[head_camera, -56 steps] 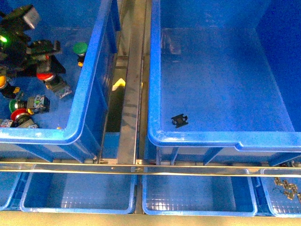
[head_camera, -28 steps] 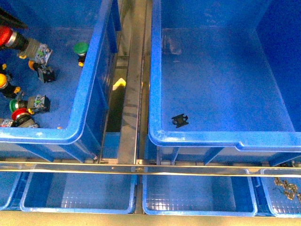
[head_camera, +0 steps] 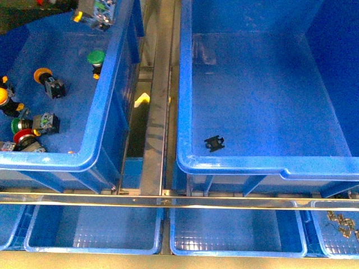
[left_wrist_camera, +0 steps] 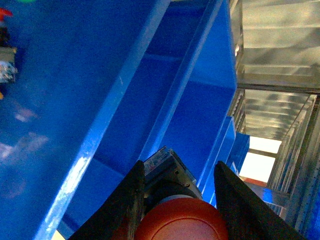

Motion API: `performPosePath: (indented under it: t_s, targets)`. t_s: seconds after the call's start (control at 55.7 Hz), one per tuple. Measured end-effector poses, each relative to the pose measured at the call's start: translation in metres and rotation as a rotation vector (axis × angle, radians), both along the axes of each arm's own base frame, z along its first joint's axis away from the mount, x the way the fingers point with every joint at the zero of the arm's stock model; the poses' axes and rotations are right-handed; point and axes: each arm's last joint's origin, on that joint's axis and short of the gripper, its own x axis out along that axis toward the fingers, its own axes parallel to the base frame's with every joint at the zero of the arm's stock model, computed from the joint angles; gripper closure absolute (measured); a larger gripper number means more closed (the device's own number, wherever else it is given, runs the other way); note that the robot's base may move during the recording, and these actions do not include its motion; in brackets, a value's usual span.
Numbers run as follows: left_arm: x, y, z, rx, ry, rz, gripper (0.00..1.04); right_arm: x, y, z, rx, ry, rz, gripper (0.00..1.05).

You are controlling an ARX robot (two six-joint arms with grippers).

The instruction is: Pick red and yellow buttons and place in box

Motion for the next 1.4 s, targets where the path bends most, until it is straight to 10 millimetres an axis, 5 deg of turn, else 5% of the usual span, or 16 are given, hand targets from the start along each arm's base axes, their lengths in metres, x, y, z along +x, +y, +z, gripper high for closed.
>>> performPosePath:
  t_s: [0.431,1.256,1.4]
  targets:
    - [-0.002,-0.108,-0.002,-0.053,0.002,-0.223,0.71,0.000,0.000,0.000,0.000,0.000,0.000,0.07]
    - [0.005,-0.201,-0.009,-0.029,0.043,-0.285,0.71,0.000,0.000,0.000,-0.001,0.003,-0.002,0.07]
    - [0.005,-0.204,-0.012,-0.020,0.048,-0.276,0.71,0.014,0.009,-0.002,-0.118,0.455,0.061,0.07]
